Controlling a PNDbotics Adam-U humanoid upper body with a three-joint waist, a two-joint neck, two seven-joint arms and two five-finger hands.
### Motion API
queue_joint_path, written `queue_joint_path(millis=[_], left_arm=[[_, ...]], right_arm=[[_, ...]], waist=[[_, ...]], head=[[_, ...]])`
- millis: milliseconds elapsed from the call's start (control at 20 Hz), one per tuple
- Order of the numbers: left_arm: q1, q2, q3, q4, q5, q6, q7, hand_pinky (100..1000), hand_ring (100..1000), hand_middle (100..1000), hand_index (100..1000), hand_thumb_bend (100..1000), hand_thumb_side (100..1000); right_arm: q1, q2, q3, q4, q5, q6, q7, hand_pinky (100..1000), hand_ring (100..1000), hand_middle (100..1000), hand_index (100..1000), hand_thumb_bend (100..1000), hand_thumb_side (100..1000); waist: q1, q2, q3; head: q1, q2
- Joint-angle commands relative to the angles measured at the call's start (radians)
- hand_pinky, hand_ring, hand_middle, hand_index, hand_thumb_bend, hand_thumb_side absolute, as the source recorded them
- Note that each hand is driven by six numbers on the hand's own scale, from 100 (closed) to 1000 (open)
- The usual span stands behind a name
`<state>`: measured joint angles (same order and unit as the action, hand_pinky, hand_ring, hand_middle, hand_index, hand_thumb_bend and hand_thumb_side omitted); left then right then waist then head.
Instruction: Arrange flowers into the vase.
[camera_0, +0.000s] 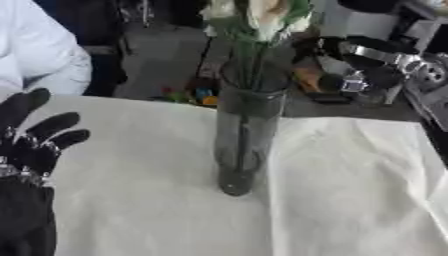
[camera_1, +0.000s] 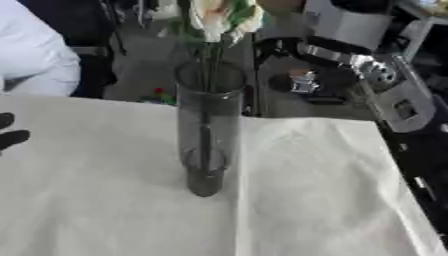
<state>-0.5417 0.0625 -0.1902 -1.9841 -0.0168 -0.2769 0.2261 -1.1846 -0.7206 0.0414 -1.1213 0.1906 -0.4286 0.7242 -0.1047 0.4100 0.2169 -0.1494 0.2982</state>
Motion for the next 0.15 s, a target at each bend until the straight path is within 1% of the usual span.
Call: queue_joint_path(millis=[50,150], left_arm=[[-0.006,0.014,0.009,-0.016,-0.004,-0.002,0.006,720,753,820,865,227,943],[-0.006,0.015,0.012,-0.016,-0.006,-0.003,0.009,720,753,820,866,227,943]], right_arm=[[0.007,-0.065,-0.025,-0.055,-0.034,-0.174,0.183,1000,1000,803,1000,642,868],[0.03,-0.084,-0.038,-0.089,-0.056,-0.169,0.183,1000,1000,794,1000,633,873]], waist=[[0.009,-0.035,-0.004],[0.013,-0.035,-0.007]], head=[[0.003,0.0],[0.003,0.004]])
